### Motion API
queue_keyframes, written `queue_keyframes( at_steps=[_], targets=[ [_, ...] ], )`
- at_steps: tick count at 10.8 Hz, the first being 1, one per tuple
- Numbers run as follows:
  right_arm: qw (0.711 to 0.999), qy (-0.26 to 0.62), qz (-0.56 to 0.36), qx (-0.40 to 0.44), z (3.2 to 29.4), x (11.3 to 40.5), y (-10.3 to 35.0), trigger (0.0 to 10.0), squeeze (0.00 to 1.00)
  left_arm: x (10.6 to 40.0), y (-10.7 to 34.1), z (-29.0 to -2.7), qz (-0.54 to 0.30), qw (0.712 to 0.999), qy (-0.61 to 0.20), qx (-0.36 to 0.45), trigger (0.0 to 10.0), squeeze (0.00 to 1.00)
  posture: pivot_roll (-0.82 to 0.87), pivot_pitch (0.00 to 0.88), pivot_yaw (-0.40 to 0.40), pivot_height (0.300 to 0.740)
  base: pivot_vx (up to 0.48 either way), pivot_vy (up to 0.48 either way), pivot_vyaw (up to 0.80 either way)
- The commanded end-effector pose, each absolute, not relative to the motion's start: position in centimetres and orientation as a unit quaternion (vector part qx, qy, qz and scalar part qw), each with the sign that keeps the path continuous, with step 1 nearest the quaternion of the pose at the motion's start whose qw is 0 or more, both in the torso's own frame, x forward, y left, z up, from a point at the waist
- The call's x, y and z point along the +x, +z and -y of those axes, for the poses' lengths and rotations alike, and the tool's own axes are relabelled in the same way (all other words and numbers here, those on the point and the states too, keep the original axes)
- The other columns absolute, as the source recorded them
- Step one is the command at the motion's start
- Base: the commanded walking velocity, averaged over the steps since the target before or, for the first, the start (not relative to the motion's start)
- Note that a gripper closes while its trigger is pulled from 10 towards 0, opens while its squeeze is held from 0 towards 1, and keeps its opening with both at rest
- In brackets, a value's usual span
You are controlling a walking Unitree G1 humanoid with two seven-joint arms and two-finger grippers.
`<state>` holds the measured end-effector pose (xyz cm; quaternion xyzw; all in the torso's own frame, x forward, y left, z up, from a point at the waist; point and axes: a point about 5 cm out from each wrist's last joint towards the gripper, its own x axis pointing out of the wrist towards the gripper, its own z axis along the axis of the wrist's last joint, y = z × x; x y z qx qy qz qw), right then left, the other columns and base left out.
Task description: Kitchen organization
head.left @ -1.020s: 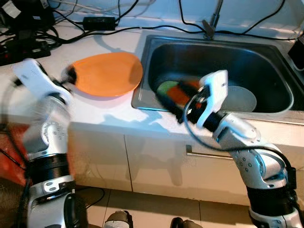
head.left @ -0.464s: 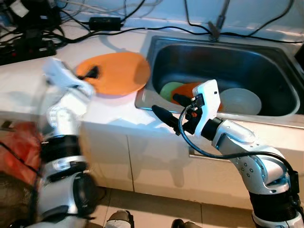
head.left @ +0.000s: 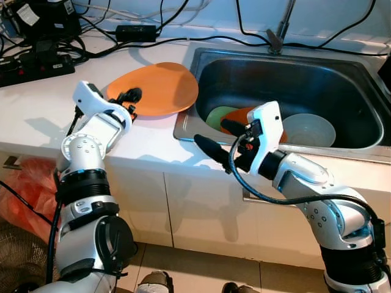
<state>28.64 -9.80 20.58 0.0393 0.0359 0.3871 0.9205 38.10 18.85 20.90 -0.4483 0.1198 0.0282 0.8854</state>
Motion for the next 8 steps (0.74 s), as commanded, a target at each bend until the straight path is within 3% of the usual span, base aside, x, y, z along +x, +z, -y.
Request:
queue_keyframes(
  at_steps=[1,8],
  targets=[
    [0.917,0.396,-0.031,0.039,9.54,28.36,20.97,10.0,0.00,38.12,19.96,-18.58,-0.151,0.879,0.038,-0.450,0.0,0.00,0.13,0.113,0.038,0.740,0.000,0.000,0.00],
    [0.915,0.400,-0.037,0.040,9.37,28.22,20.66,10.0,0.00,38.22,19.87,-18.64,-0.148,0.866,0.033,-0.477,0.0,0.00,0.13,0.114,0.037,0.740,0.000,0.000,0.00]
  ],
)
